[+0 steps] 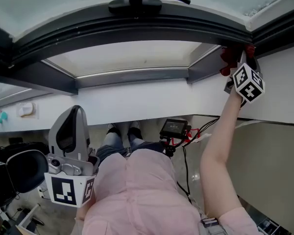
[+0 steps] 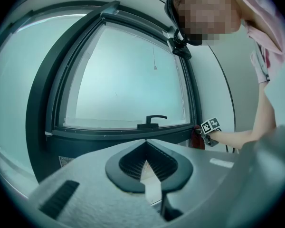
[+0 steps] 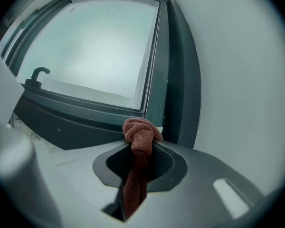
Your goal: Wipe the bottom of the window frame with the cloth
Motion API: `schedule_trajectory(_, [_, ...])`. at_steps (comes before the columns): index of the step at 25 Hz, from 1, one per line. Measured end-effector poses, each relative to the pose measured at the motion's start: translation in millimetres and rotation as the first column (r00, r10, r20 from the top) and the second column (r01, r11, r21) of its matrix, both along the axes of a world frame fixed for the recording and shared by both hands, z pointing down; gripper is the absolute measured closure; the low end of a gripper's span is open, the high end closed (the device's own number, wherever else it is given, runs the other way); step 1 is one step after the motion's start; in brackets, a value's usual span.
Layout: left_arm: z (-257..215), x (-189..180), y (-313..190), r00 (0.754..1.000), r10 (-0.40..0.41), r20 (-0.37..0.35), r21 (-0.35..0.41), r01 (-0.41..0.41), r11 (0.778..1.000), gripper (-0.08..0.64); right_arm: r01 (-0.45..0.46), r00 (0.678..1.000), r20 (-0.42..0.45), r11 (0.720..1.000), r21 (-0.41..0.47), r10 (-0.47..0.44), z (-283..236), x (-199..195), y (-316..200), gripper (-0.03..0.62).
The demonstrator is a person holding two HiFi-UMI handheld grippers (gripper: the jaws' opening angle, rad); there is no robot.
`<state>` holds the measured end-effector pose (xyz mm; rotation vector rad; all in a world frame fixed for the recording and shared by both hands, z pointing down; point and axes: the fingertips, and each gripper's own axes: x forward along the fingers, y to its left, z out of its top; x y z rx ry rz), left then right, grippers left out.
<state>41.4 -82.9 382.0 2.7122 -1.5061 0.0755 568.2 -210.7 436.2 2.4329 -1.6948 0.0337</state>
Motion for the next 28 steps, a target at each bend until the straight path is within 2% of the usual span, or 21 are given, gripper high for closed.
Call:
schedule_trajectory(5, [-2.0,-9.8,4.2,1.0,-0.005,-0.016,-0.001,0.005,1.0,0.566,0.006,1.0,-0.002,1.0,0.009,-0.006,-8.1,-16.6,25.6,0.525])
schedule_trajectory(10, [-8.3,-18.8,3.9,0.999,-0.014,-0.032,0.024,0.015,1.0,0.566,0.044,0.999,0.005,0.994,0.1,-0.044,-40.6,-47.0,45.3,0.525])
schedule_trajectory(15, [-9.8,-25.6,9.6,0.999,-0.022,-0.043,0.033,0.023,0.999,0.566,0.143,0.988,0.03,0.975,0.169,-0.15,-65.8,-103.7,60.0,0.525])
schedule_trajectory(21, [-11.4,-34.4,18.7,0.998,-0.027,-0.056,0.06,0.031,0.998,0.566,0.374,0.924,0.01,0.91,0.177,-0.382,-76.0,-210.8,74.1,0.525])
schedule_trajectory(28, [-24.2,-57.6,33.5,0.998,0.013,-0.059,0.1,-0.008,0.995,0.566,0.484,0.861,0.05,0.846,0.224,-0.506,-88.8,-319.6,121.7,0.523])
